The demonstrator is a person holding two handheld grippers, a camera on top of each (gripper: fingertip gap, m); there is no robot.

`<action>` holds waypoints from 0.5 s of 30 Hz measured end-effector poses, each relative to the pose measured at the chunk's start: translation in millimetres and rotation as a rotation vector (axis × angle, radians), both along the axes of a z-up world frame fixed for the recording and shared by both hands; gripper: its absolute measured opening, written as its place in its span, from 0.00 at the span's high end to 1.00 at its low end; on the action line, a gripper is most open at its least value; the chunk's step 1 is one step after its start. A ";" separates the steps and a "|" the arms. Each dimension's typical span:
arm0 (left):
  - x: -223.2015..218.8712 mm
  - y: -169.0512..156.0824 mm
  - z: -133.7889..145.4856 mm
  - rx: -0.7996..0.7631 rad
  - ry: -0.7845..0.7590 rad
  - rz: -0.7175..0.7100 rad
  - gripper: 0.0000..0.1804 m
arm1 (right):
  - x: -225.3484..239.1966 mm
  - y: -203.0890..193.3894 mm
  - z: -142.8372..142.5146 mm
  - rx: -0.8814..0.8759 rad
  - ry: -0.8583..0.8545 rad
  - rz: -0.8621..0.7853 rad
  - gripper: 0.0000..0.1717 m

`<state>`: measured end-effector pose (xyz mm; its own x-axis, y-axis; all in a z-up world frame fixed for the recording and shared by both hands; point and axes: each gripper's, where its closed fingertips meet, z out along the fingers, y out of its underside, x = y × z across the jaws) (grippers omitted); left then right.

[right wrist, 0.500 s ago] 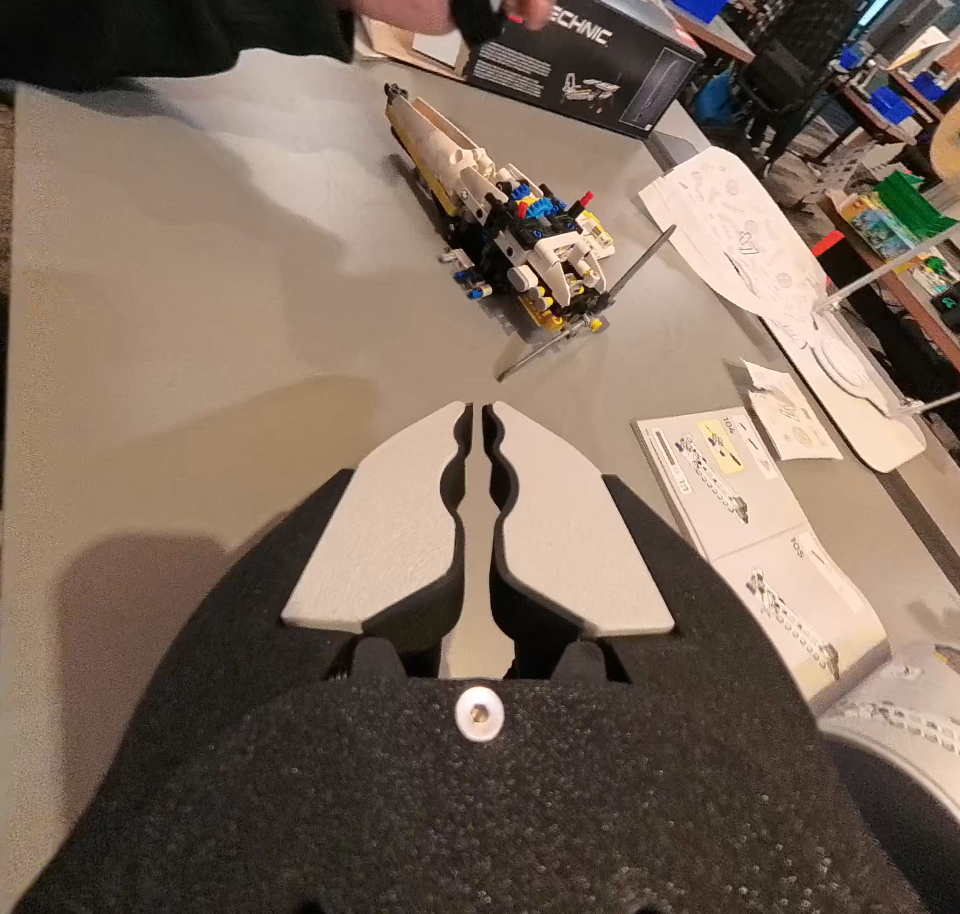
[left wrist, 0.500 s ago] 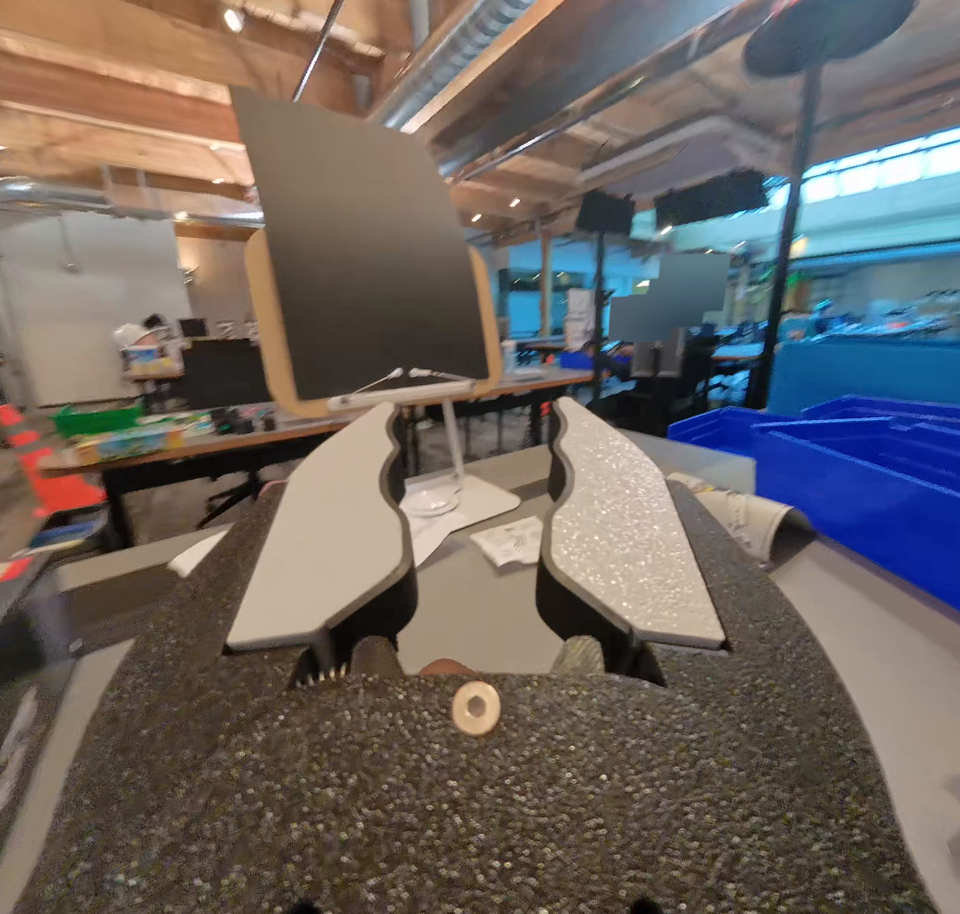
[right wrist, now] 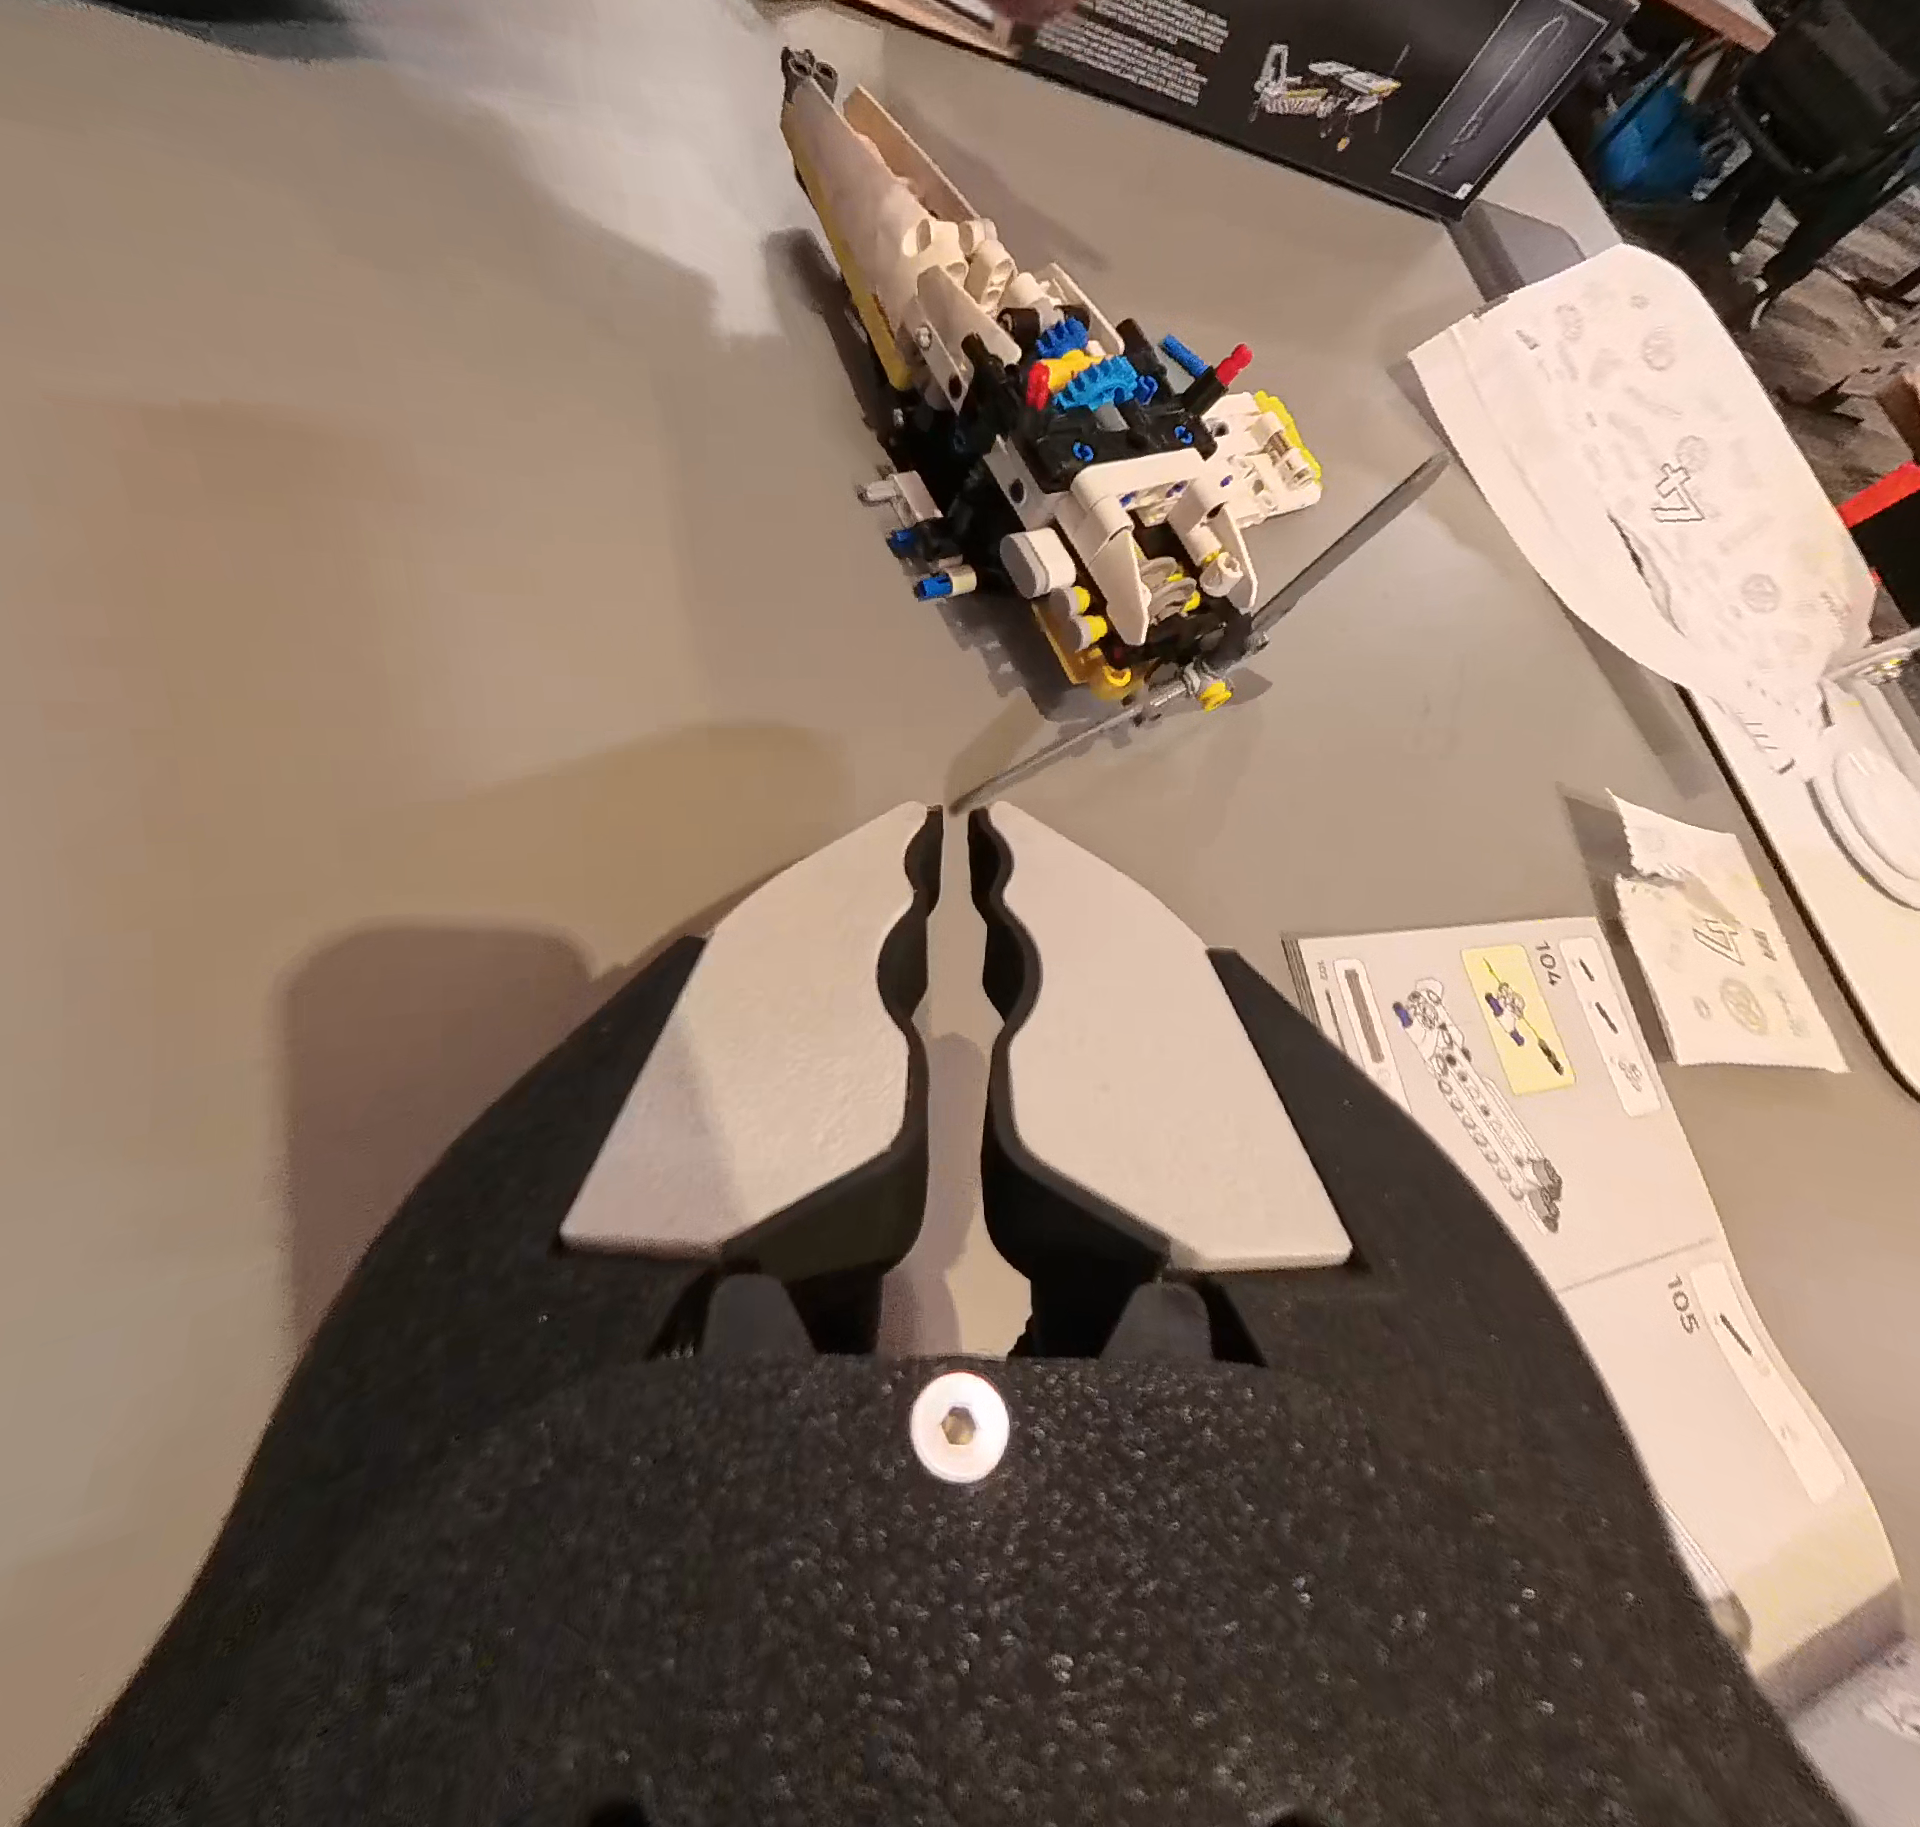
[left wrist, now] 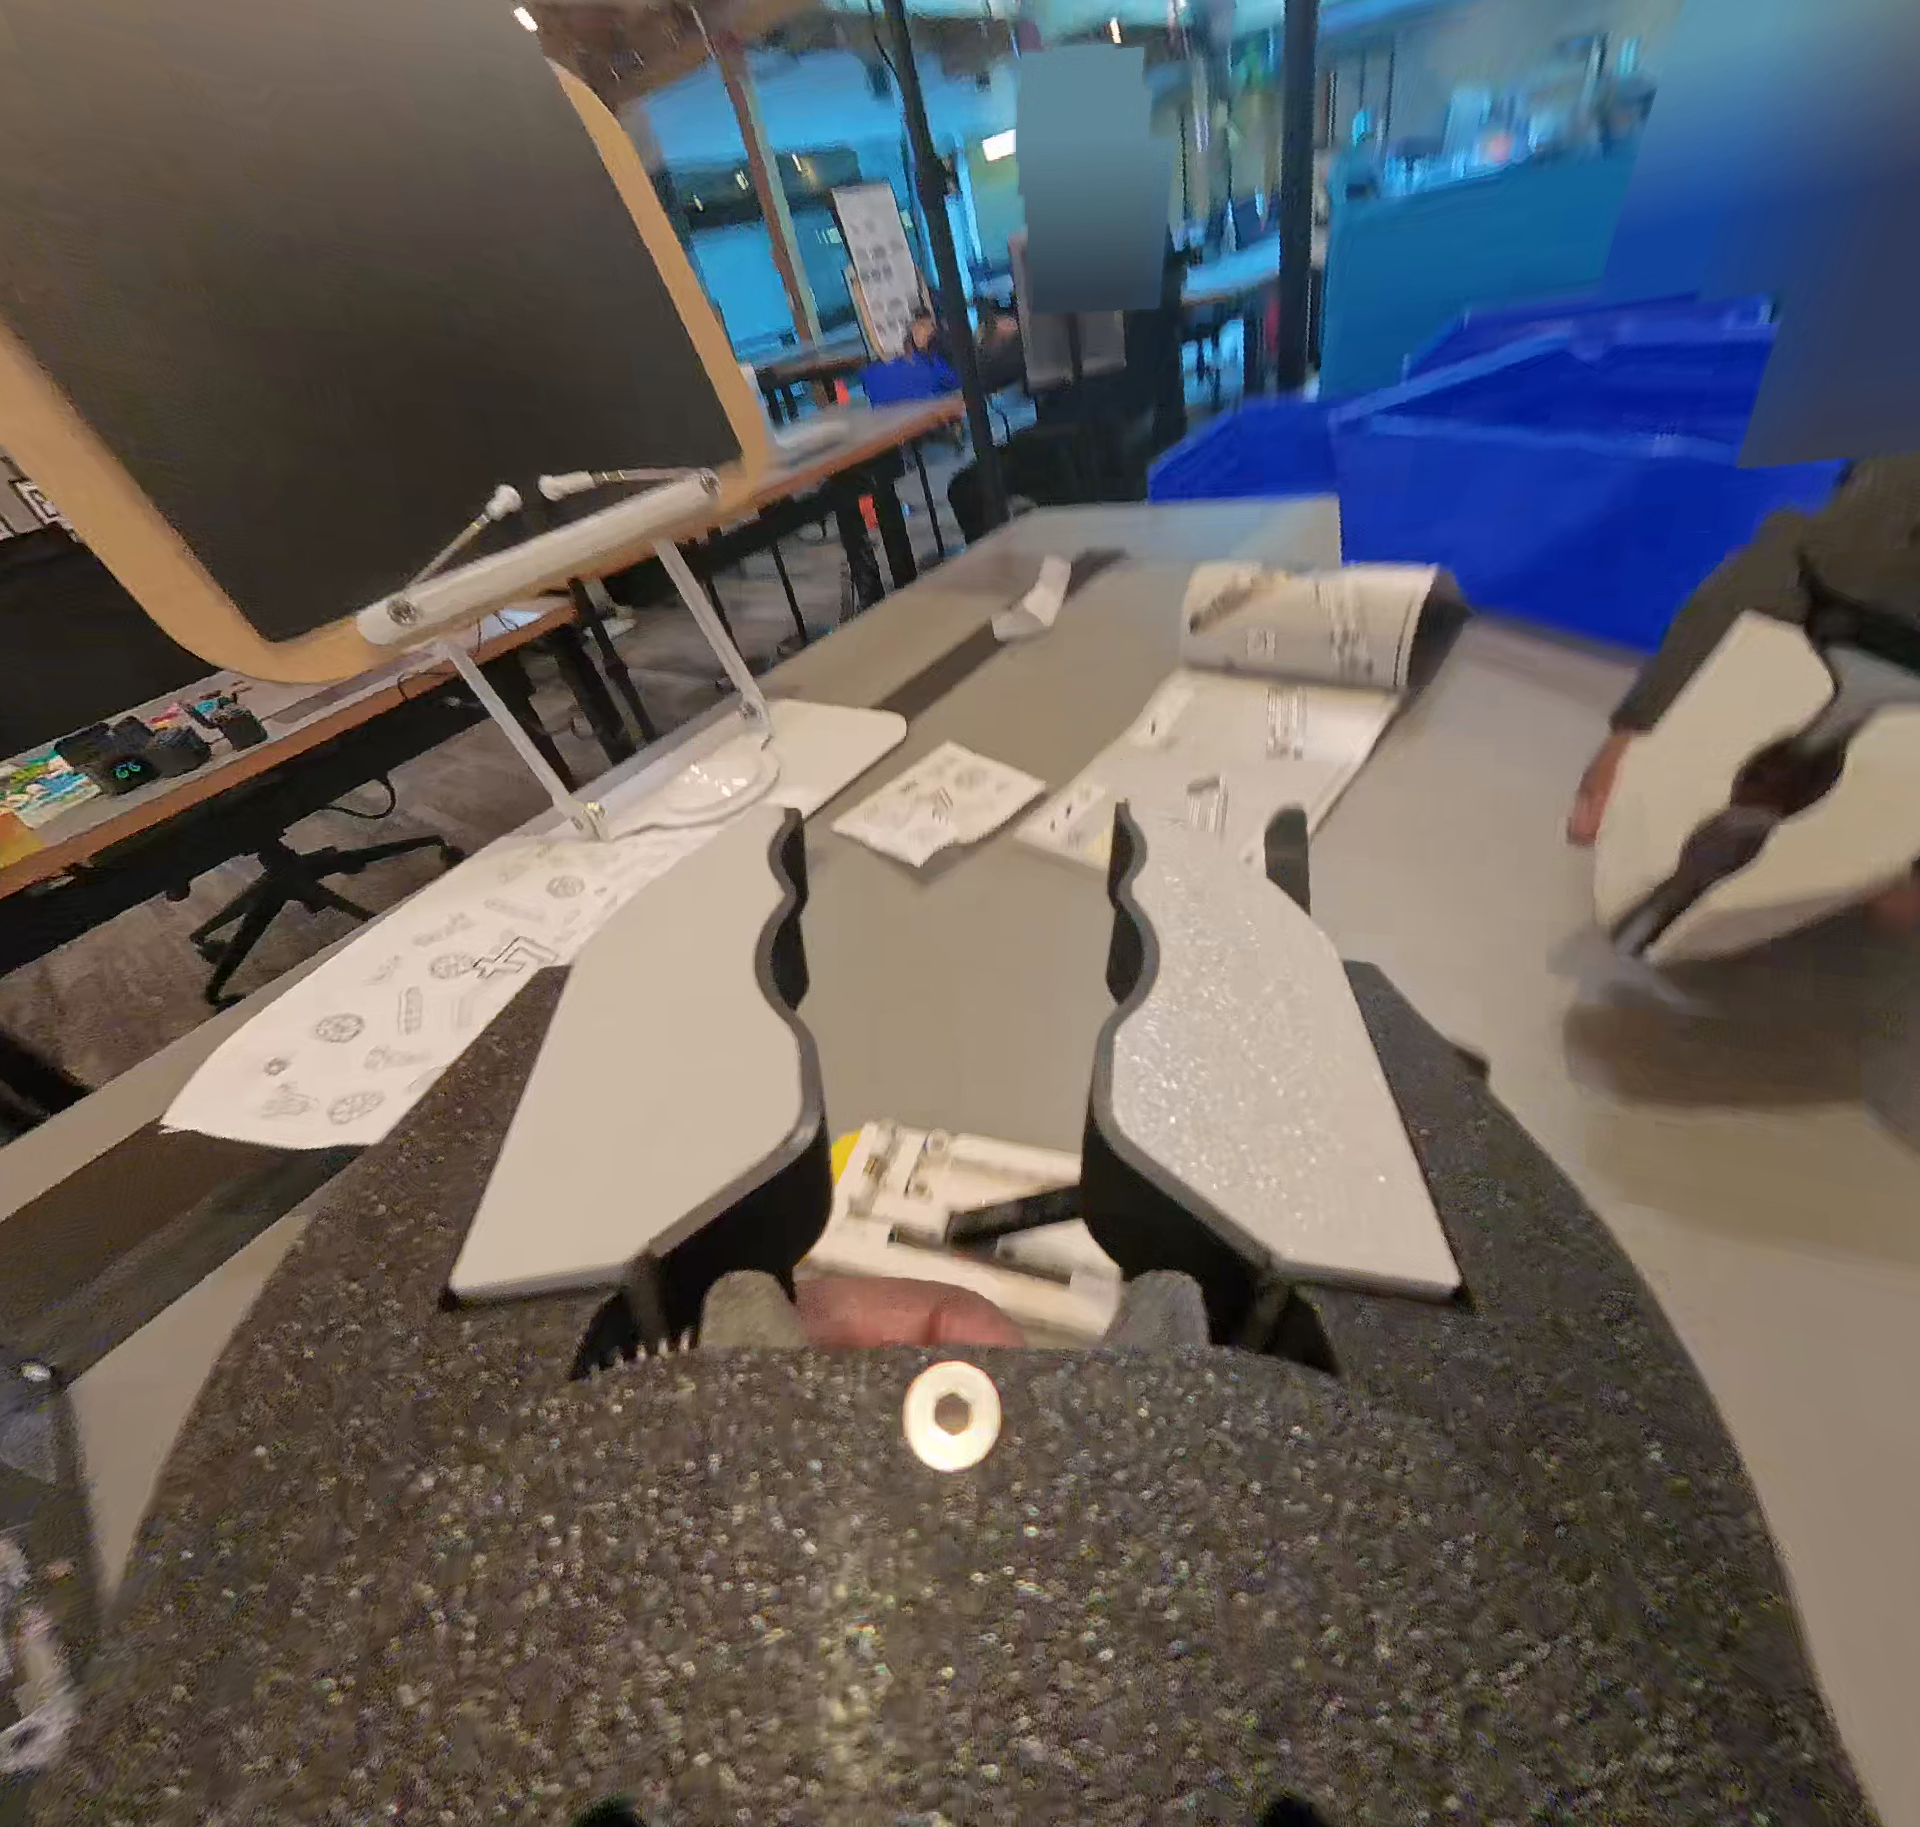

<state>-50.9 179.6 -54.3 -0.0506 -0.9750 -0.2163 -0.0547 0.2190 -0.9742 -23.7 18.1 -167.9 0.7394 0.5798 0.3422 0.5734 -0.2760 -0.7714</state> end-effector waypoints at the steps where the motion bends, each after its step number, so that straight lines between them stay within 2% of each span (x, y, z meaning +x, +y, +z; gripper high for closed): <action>1: -2.5 -0.7 -7.1 0.036 0.044 -0.004 0.68 | -0.8 2.8 -1.1 -0.003 0.007 0.003 0.97; 3: -7.7 -1.2 -18.7 0.092 0.104 -0.013 0.67 | -1.6 8.0 -4.1 -0.014 0.016 0.007 0.97; 6: -13.2 2.7 -28.4 0.074 0.124 -0.015 0.68 | -1.6 15.7 -7.5 -0.026 0.026 0.006 0.97; 11: -23.4 30.7 -38.5 0.074 0.182 0.099 0.69 | 1.1 27.1 -10.6 -0.029 0.052 -0.009 0.97; 15: -28.6 15.4 -51.1 0.017 0.257 -0.005 0.68 | 3.2 29.3 -16.7 -0.046 0.085 -0.018 0.96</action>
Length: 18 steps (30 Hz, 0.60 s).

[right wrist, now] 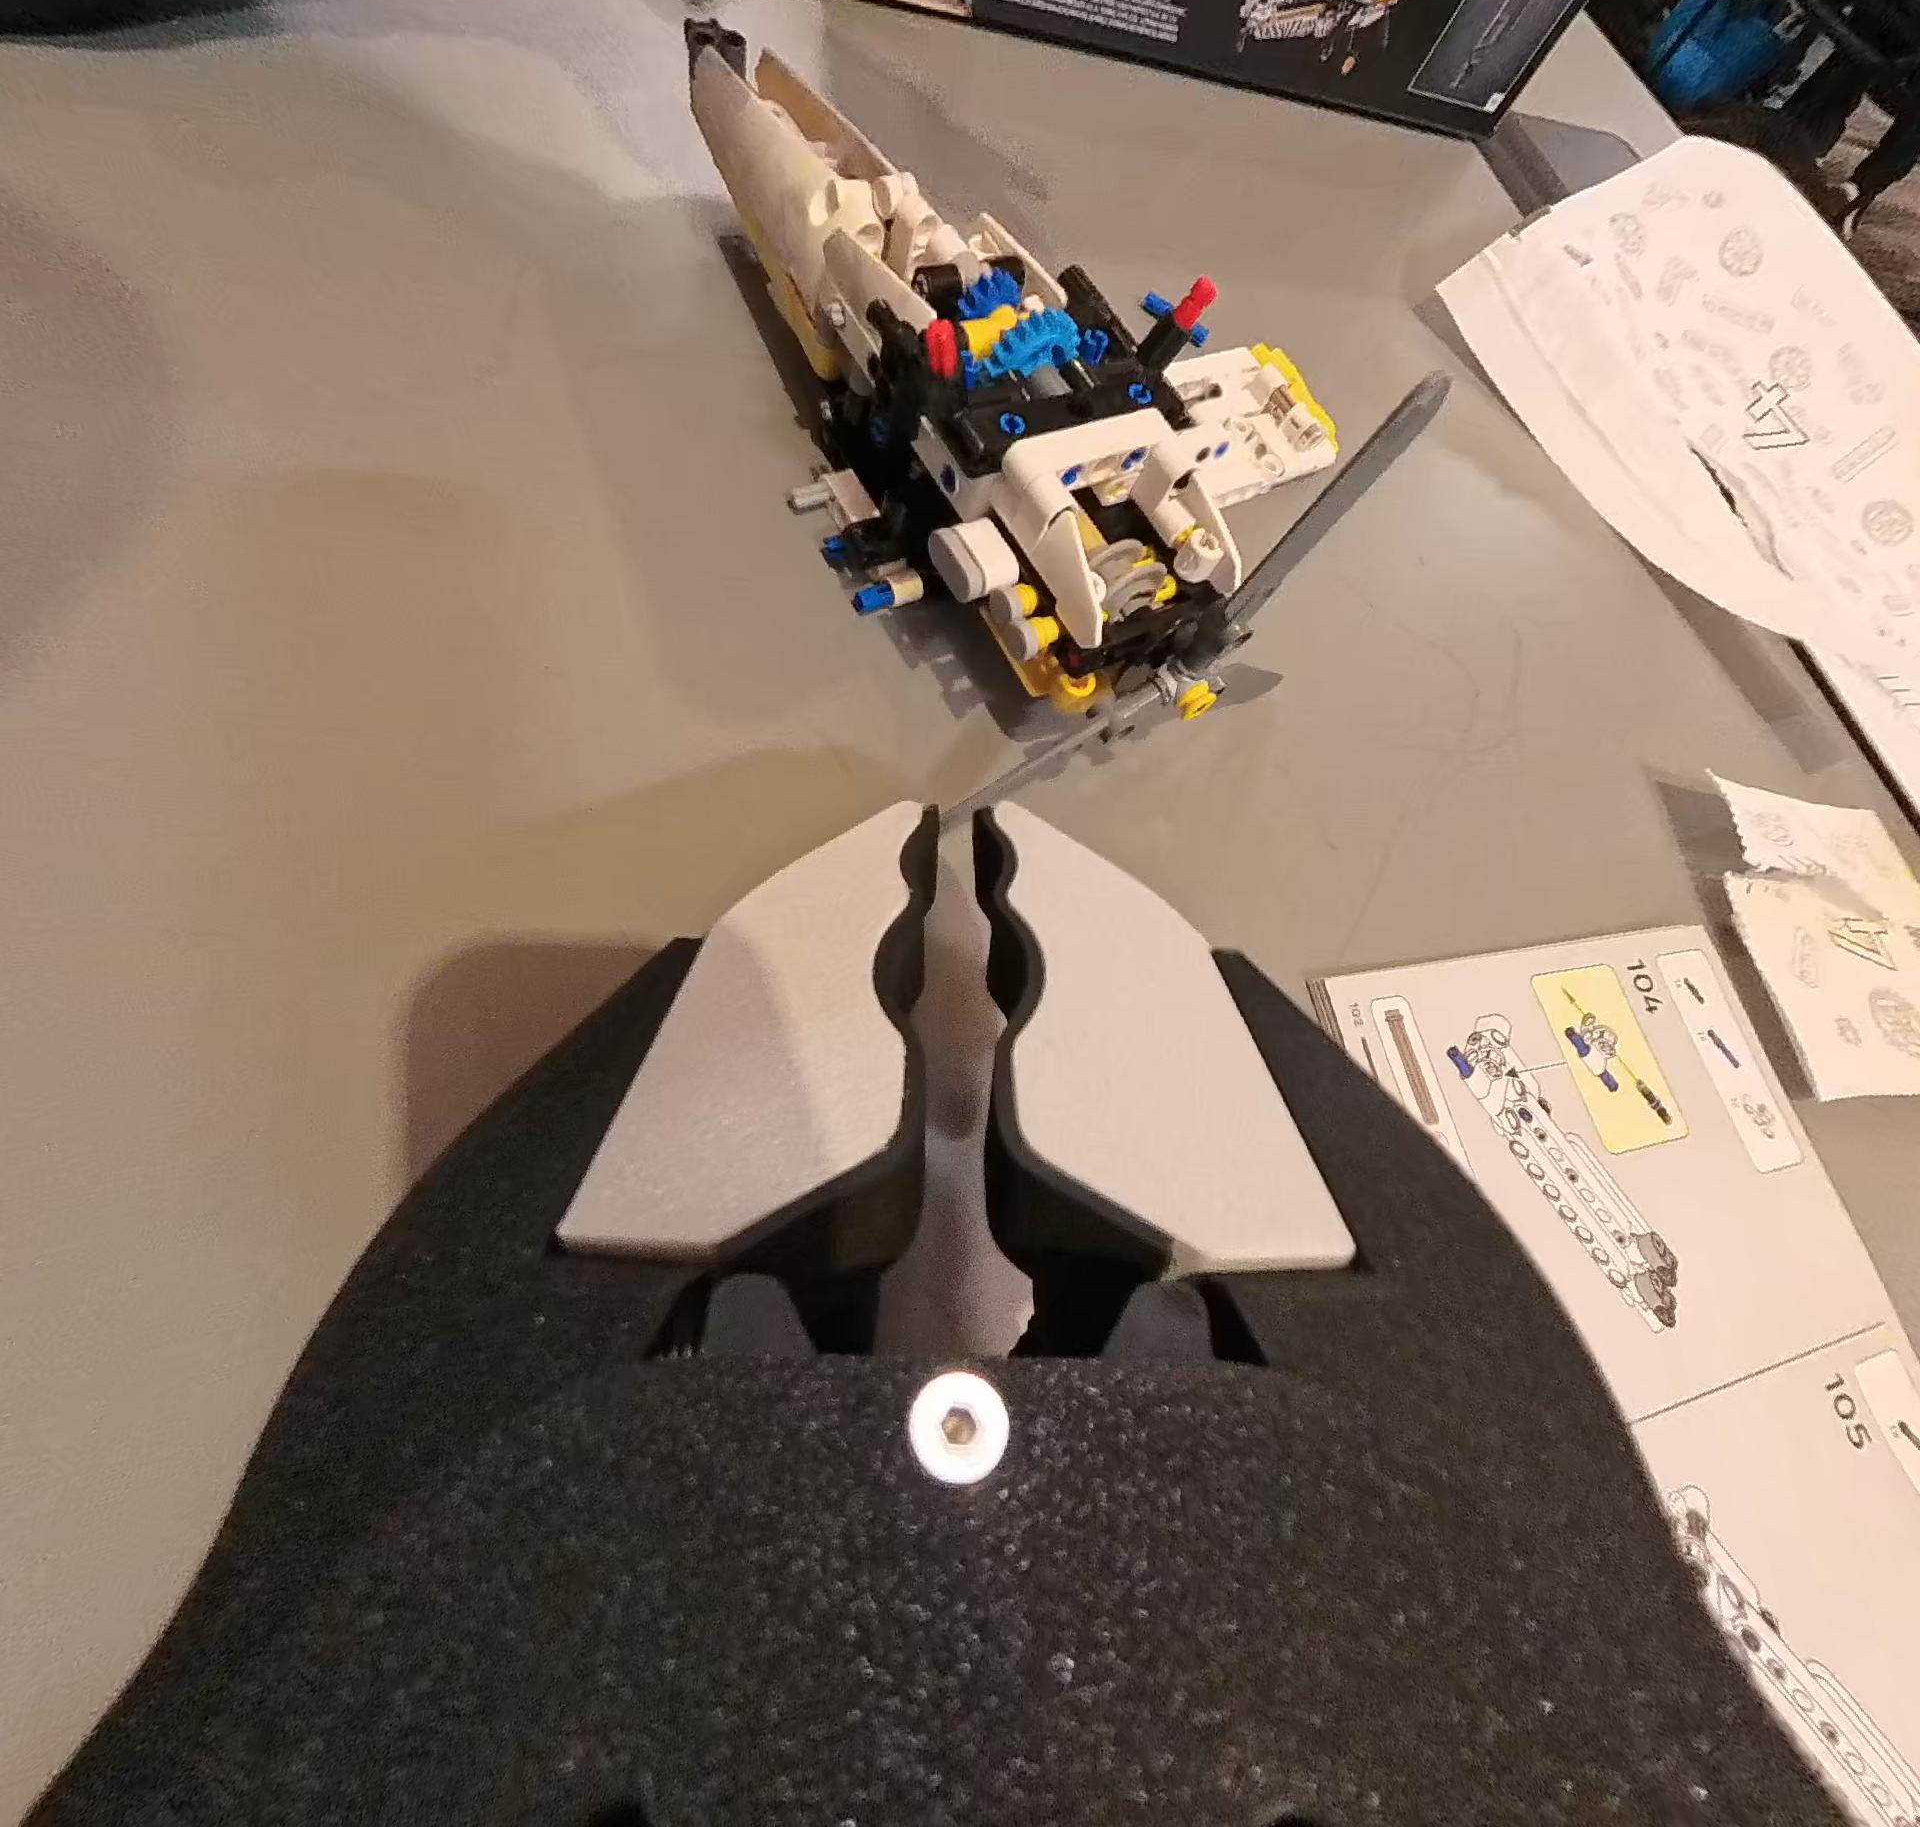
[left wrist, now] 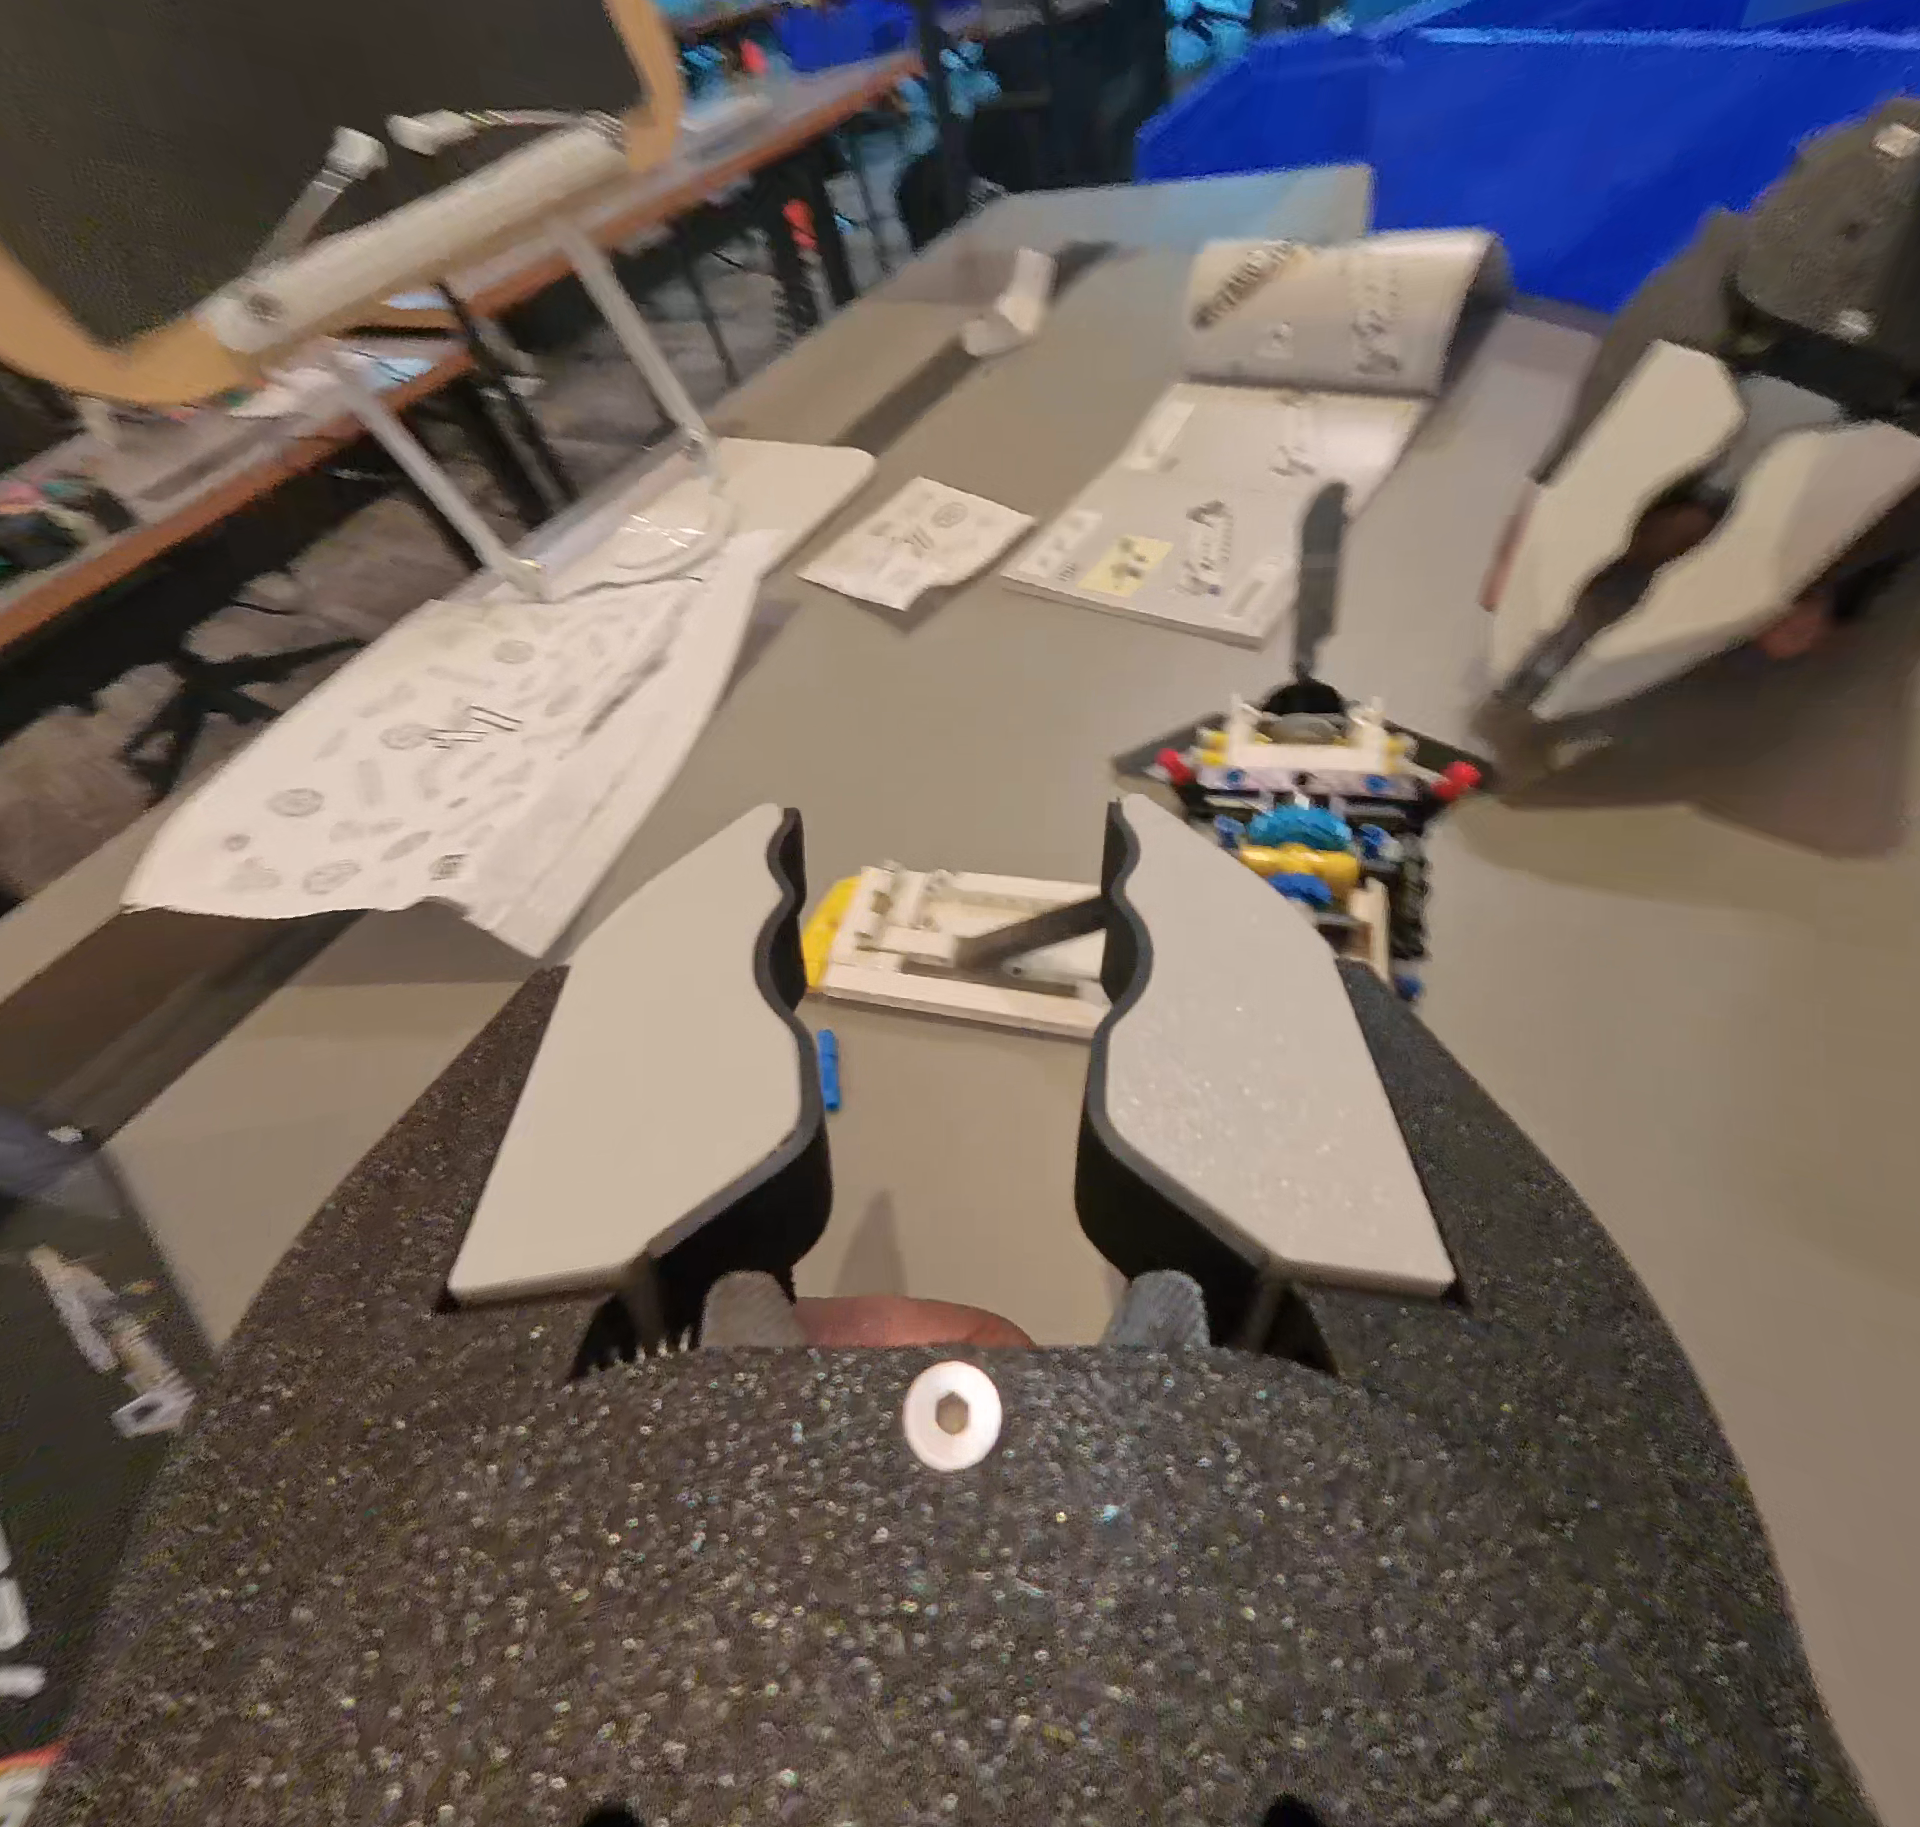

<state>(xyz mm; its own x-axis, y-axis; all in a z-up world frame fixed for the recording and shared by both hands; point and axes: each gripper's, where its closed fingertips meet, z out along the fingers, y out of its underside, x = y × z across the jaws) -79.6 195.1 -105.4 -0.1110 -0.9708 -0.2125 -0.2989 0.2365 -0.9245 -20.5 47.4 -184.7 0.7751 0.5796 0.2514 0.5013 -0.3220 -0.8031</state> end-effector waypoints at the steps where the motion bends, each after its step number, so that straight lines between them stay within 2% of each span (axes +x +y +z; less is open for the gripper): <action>1: -1.3 -8.3 -5.0 0.004 0.036 -0.043 0.69 | 0.3 0.0 0.5 0.003 0.003 -0.001 0.96; 9: -12.2 -54.1 -36.9 0.095 0.227 -0.259 0.67 | 3.0 -3.3 1.9 0.028 -0.004 -0.004 0.96; 14: -6.3 -55.7 -33.2 0.093 0.182 -0.256 0.67 | 5.3 -4.9 1.9 0.039 -0.017 -0.011 0.95; 18: 3.0 -51.8 -18.3 0.089 0.064 -0.220 0.68 | 7.3 -5.4 0.6 0.040 -0.035 -0.018 0.94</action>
